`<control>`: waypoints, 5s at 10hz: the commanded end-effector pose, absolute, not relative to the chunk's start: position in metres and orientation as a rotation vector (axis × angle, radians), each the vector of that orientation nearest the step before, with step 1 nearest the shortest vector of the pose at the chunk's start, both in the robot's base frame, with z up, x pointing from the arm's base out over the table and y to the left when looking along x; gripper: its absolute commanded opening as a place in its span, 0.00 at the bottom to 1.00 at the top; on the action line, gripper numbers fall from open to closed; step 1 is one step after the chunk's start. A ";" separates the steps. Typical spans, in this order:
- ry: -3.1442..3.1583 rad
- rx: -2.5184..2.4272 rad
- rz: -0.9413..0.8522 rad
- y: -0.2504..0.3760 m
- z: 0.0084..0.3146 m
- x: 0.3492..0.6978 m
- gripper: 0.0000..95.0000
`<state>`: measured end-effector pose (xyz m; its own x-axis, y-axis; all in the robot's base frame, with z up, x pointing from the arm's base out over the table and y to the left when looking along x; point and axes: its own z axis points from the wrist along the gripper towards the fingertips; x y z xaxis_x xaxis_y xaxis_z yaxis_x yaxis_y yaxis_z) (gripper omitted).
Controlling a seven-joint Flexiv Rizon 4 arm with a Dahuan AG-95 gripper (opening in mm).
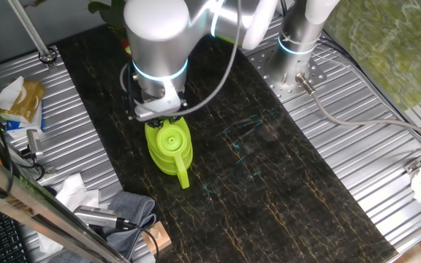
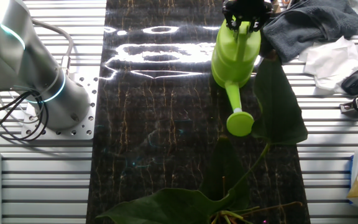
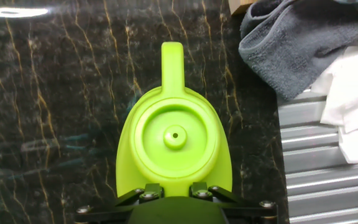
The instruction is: Water the plant
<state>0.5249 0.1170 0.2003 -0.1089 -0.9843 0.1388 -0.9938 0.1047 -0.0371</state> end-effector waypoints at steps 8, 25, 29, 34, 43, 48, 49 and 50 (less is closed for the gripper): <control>-2.255 2.041 0.218 0.111 0.215 0.518 0.00; -2.528 2.184 -0.079 0.050 0.284 0.497 0.00; -2.558 2.219 -0.118 0.048 0.289 0.496 0.00; -2.580 2.249 -0.170 0.048 0.294 0.497 0.00; -2.685 2.317 -0.251 0.048 0.301 0.495 0.00; -2.744 2.304 -0.336 0.045 0.308 0.491 0.00; -2.751 2.305 -0.353 0.044 0.310 0.490 0.00; -2.755 2.309 -0.367 0.043 0.312 0.489 0.00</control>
<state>0.4897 0.0421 0.3095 -0.1204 -0.8761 -0.4668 -0.9673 0.2092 -0.1432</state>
